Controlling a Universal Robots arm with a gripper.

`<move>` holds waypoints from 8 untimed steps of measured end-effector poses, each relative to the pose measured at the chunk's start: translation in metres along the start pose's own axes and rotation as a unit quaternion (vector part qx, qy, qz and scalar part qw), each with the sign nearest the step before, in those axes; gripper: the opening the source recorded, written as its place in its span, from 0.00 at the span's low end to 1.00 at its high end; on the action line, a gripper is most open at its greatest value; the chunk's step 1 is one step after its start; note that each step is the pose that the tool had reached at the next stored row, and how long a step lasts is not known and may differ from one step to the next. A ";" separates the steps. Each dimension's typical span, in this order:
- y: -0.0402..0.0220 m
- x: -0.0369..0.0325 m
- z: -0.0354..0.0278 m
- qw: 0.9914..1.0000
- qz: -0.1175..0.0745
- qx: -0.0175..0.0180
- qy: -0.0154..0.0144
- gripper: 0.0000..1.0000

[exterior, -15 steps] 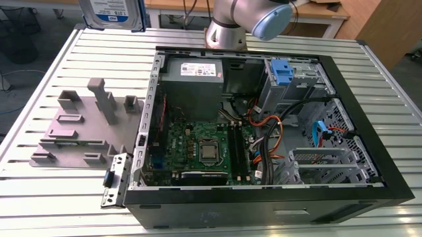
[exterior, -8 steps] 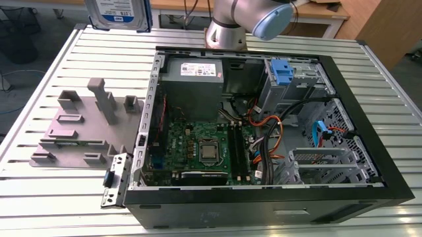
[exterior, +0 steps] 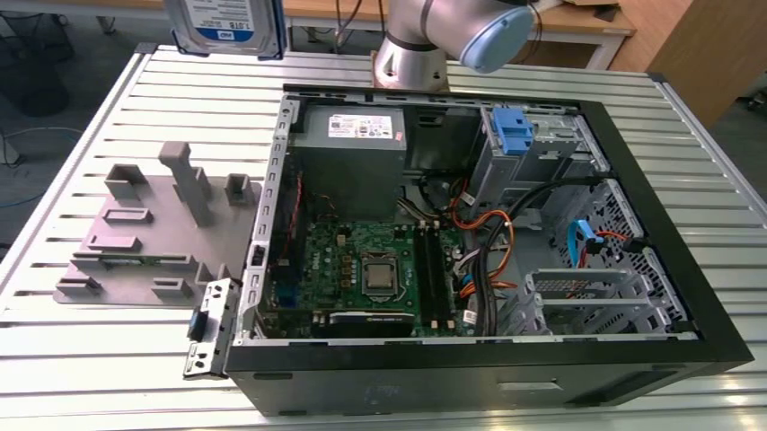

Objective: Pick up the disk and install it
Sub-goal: 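Pick up the disk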

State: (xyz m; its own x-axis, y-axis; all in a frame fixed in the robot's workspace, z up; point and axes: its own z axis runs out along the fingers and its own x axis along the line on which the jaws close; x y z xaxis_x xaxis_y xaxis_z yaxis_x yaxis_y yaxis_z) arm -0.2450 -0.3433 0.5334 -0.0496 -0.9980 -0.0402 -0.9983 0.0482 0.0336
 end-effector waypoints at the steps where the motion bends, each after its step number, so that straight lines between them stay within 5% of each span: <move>1: -0.0010 0.0000 0.0000 1.000 0.000 0.000 0.000 0.35; 8: -0.0083 -0.0004 0.0000 1.000 0.000 0.000 0.000 0.35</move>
State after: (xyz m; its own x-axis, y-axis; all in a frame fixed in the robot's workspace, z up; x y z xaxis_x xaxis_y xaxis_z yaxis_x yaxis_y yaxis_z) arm -0.2367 -0.3433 0.5331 -0.0496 -0.9980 -0.0402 -0.9983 0.0483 0.0336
